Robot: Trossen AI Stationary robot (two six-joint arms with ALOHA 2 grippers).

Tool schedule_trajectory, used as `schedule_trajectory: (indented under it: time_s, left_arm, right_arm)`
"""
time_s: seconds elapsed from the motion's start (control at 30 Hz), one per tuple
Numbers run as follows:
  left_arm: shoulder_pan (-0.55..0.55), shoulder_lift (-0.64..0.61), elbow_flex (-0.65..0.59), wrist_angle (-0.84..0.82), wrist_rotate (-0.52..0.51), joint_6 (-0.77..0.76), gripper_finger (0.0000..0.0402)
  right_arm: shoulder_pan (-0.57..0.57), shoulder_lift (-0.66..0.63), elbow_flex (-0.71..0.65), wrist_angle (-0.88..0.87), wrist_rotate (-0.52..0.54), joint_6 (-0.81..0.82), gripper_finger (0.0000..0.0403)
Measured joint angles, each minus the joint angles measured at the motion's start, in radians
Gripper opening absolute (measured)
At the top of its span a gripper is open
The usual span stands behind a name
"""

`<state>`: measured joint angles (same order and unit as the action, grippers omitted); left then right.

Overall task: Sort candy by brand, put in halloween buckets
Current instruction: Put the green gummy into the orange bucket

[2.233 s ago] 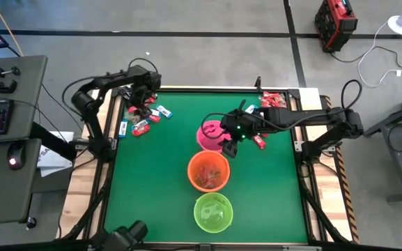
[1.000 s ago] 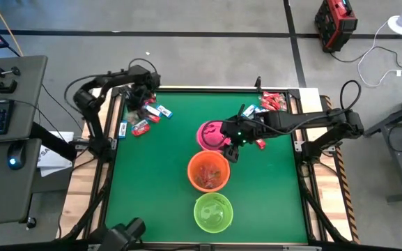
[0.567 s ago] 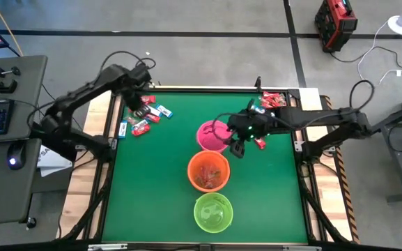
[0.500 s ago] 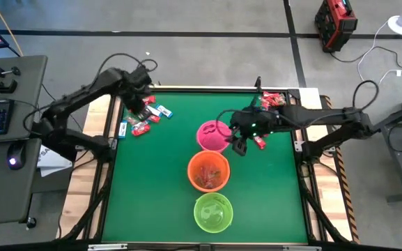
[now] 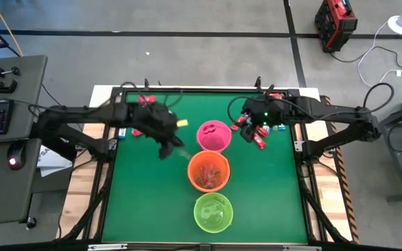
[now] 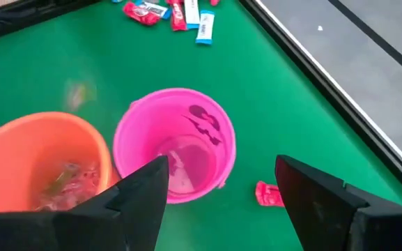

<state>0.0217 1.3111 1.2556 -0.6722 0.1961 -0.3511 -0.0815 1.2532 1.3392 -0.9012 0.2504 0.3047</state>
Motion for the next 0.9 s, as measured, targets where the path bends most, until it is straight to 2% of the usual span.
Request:
schedule_trajectory:
  time_s: [0.1, 0.23, 0.3, 0.4, 0.5, 0.57, 0.67, 0.77, 0.83, 0.9]
  left_arm:
    - [-0.076, 0.041, 0.001, 0.111, 0.011, 0.043, 0.0000]
    - [-0.119, 0.108, 0.001, 0.145, 0.004, 0.074, 0.0000]
    - [-0.117, 0.126, 0.001, 0.050, -0.045, 0.083, 0.0000]
    - [-0.082, 0.124, 0.000, -0.195, -0.166, 0.117, 0.0000]
    - [-0.031, 0.091, -0.026, -0.263, -0.204, 0.212, 0.0000]
    - [0.017, 0.060, -0.076, -0.225, -0.176, 0.260, 0.0001]
    - [0.113, 0.060, -0.165, -0.173, -0.071, 0.272, 0.0012]
    - [0.192, 0.096, -0.238, -0.111, 0.060, 0.155, 0.0038]
    - [0.207, 0.116, -0.277, -0.056, 0.136, 0.081, 0.0063]
    - [0.189, 0.131, -0.297, -0.020, 0.125, 0.037, 0.0091]
  right_arm:
    - [-0.010, 0.000, 0.000, -0.014, 0.000, -0.018, 0.0256]
    - [-0.019, 0.000, 0.000, -0.019, -0.012, -0.022, 0.0256]
    - [-0.019, 0.000, 0.000, -0.024, -0.017, -0.022, 0.0256]
    - [-0.019, 0.000, 0.000, -0.039, -0.018, -0.024, 0.0256]
    - [-0.019, 0.000, 0.000, -0.044, -0.018, -0.031, 0.0256]
    - [-0.019, 0.000, 0.000, -0.040, -0.018, -0.036, 0.0256]
    - [-0.019, 0.000, 0.000, -0.037, -0.018, -0.017, 0.0256]
    - [-0.019, 0.000, 0.000, -0.041, -0.018, 0.009, 0.0256]
    - [-0.019, 0.000, 0.000, -0.043, -0.017, 0.022, 0.0256]
    - [-0.019, 0.000, 0.000, -0.045, -0.015, 0.039, 0.0256]
